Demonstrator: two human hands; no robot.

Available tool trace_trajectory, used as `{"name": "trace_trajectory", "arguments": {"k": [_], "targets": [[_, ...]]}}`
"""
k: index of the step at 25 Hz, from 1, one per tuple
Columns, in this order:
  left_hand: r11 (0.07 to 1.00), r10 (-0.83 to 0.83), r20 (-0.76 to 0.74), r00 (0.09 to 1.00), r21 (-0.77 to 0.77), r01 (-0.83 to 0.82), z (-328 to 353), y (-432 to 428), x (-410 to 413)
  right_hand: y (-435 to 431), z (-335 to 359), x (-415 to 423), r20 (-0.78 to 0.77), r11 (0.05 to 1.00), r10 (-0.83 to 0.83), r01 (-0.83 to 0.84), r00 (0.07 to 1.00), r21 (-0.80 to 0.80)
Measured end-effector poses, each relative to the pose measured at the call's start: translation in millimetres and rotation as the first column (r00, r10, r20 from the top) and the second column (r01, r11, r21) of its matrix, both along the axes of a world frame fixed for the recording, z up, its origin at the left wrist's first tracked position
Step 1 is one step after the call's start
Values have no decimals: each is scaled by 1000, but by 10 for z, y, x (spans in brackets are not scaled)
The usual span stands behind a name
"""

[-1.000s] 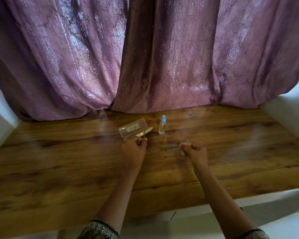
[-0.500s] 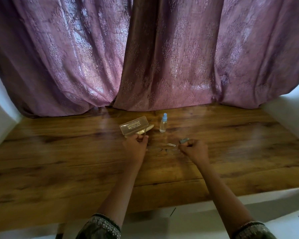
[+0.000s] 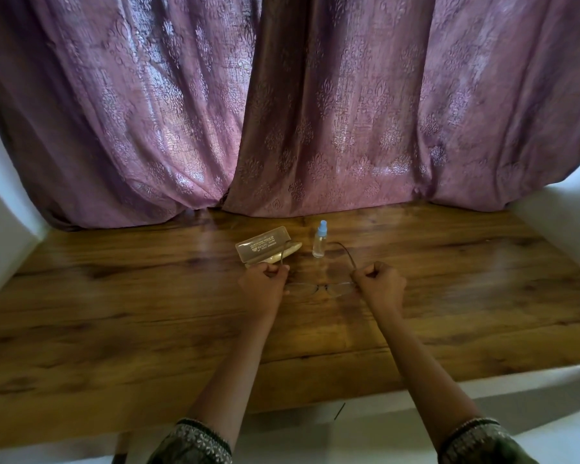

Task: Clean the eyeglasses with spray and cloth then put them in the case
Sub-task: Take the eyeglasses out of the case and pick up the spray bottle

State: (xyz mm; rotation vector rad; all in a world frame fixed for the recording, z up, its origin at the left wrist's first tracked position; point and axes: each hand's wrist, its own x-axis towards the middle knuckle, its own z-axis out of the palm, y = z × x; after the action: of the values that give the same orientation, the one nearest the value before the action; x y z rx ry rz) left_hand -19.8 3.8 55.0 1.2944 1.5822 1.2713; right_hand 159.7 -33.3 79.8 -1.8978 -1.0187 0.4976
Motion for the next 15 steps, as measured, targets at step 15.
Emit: {"name": "trace_trajectory", "arguments": {"k": [15], "targets": [[828,-88,-631,771,384,409,-214,-128,-295,121,162,53,-221,994,46,-67,974,-92]]}}
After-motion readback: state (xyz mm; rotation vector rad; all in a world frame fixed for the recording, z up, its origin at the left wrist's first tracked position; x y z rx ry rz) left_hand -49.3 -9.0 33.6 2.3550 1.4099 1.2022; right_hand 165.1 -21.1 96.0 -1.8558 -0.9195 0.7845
